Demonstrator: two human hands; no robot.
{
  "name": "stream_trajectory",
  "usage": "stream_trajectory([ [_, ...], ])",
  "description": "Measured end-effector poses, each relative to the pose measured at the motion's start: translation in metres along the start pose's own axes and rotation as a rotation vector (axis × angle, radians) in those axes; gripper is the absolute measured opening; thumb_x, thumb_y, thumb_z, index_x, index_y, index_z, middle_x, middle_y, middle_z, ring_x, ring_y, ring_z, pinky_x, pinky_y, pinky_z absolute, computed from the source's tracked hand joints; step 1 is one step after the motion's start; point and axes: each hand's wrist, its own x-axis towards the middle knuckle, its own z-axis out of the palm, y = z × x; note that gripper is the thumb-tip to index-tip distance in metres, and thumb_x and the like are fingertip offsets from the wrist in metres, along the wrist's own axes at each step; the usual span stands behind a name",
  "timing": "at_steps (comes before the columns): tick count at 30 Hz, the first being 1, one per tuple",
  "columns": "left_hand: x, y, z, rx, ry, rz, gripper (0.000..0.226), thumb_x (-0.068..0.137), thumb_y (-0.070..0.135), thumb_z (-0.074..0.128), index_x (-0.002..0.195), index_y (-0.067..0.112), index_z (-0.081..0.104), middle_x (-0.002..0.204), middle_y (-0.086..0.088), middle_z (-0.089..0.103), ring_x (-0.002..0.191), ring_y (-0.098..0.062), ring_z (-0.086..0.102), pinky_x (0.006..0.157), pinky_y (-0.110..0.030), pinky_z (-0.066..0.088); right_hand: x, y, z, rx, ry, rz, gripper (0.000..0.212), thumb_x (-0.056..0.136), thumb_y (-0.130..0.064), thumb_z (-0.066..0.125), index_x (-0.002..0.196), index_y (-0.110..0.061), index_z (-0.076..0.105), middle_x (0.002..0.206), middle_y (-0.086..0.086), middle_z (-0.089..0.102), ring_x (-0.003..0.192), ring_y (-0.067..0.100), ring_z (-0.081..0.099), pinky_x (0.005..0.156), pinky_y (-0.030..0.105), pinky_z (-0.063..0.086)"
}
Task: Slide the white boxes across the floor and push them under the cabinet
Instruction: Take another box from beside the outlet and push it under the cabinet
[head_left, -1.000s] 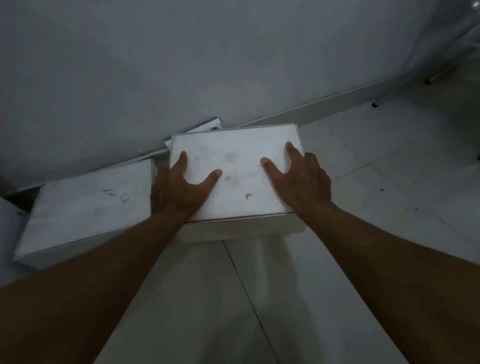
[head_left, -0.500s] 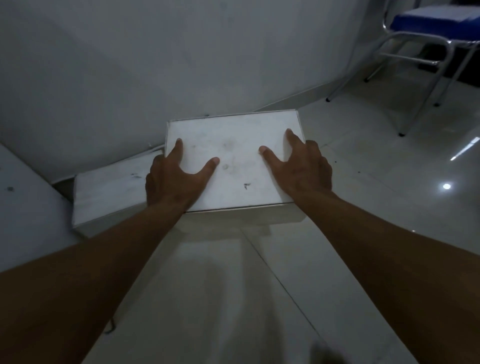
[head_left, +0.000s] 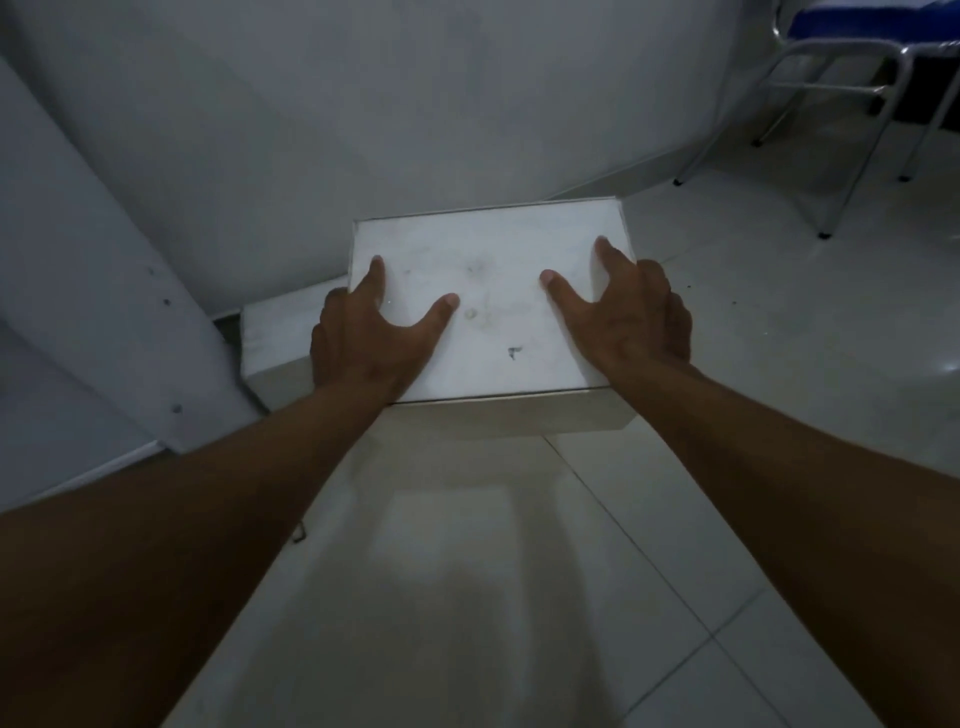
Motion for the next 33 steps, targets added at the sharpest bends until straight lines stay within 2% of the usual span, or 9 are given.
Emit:
stream_trajectory([
  [7, -0.067, -0.040, -0.065, 0.069, 0.028, -0.027, 0.109, 0.064, 0.093, 0.040, 0.150, 0.029, 0.030, 0.142, -0.012, 0.049, 0.131, -0.032, 0.044, 0.107, -0.042, 0.035, -0.081, -0.024, -0.020, 0.083, -0.038, -0.061, 0.082, 0.078, -0.082, 0.043, 0.145, -0.035, 0.037, 0.133, 0.011, 0.052, 0.117, 0.034, 0.054, 0.097, 0.042, 0.040],
  [12, -0.116, -0.068, -0.105, 0.113, 0.047, -0.090, 0.109, 0.063, 0.094, 0.039, 0.151, 0.029, 0.030, 0.139, -0.013, 0.050, 0.128, -0.032, 0.047, 0.103, -0.043, 0.040, -0.134, -0.044, -0.028, 0.094, -0.086, -0.097, 0.080, 0.079, -0.081, 0.044, 0.144, -0.035, 0.040, 0.132, 0.012, 0.053, 0.117, 0.034, 0.054, 0.096, 0.042, 0.041],
  [22, -0.194, -0.148, -0.145, 0.101, 0.020, -0.152, 0.111, 0.064, 0.094, 0.038, 0.150, 0.025, 0.031, 0.144, -0.009, 0.049, 0.131, -0.031, 0.045, 0.106, -0.043, 0.037, -0.234, -0.074, -0.023, 0.056, -0.212, -0.120, 0.081, 0.079, -0.080, 0.045, 0.145, -0.034, 0.039, 0.136, 0.012, 0.051, 0.120, 0.034, 0.051, 0.098, 0.044, 0.040],
  [33, -0.223, -0.278, -0.241, 0.082, 0.063, -0.155, 0.111, 0.063, 0.095, 0.037, 0.149, 0.026, 0.032, 0.147, -0.005, 0.047, 0.133, -0.031, 0.044, 0.108, -0.043, 0.034, -0.351, -0.183, 0.010, 0.054, -0.200, -0.152, 0.079, 0.079, -0.080, 0.044, 0.145, -0.037, 0.037, 0.137, 0.011, 0.049, 0.121, 0.033, 0.050, 0.100, 0.043, 0.037],
])
